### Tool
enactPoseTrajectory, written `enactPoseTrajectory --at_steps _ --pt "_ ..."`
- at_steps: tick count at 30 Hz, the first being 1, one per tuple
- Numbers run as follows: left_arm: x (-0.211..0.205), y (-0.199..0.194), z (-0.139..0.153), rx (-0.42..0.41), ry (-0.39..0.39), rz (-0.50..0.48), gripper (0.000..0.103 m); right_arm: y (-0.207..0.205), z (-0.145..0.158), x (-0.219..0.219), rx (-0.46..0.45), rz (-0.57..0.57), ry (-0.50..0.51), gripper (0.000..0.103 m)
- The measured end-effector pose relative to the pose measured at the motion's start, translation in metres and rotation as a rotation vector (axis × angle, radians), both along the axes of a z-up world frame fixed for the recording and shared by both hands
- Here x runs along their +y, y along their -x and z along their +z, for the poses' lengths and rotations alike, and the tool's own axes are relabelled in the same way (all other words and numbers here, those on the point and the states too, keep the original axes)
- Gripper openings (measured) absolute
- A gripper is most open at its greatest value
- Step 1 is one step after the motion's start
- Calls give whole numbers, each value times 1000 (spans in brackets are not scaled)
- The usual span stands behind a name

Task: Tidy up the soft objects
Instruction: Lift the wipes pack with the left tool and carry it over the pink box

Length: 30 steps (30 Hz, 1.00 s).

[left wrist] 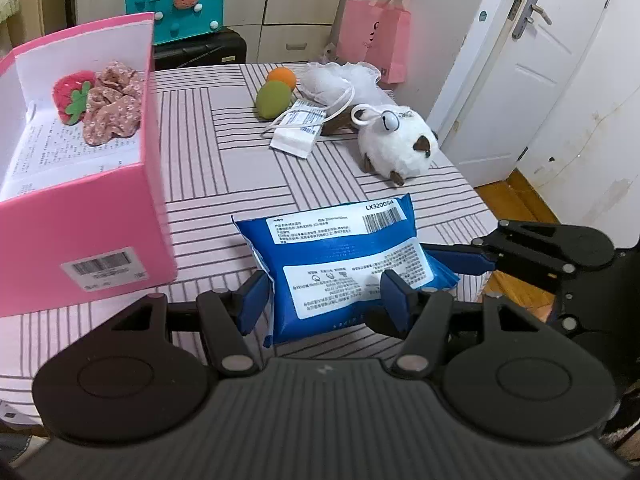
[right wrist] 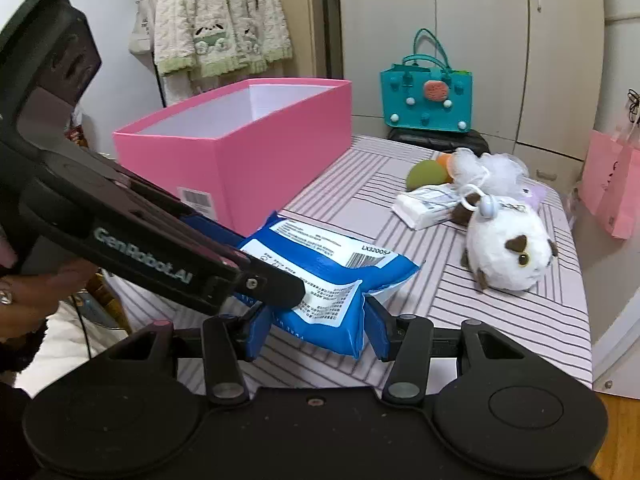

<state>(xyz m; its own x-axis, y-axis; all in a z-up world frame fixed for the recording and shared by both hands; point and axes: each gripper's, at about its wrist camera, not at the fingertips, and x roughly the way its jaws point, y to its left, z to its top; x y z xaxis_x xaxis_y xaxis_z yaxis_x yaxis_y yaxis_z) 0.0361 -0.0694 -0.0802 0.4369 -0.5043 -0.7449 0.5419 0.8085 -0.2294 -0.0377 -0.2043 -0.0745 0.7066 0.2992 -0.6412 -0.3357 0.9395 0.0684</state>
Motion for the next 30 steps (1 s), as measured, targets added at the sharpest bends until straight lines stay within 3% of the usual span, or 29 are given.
enactPoseTrajectory --at_steps 15,30 --pt "40 15 40 3 -3 -42 60 16 35 26 -32 91 0 56" --pt "91 32 92 -114 -27 -12 59 1 78 69 -59 199 -3 56"
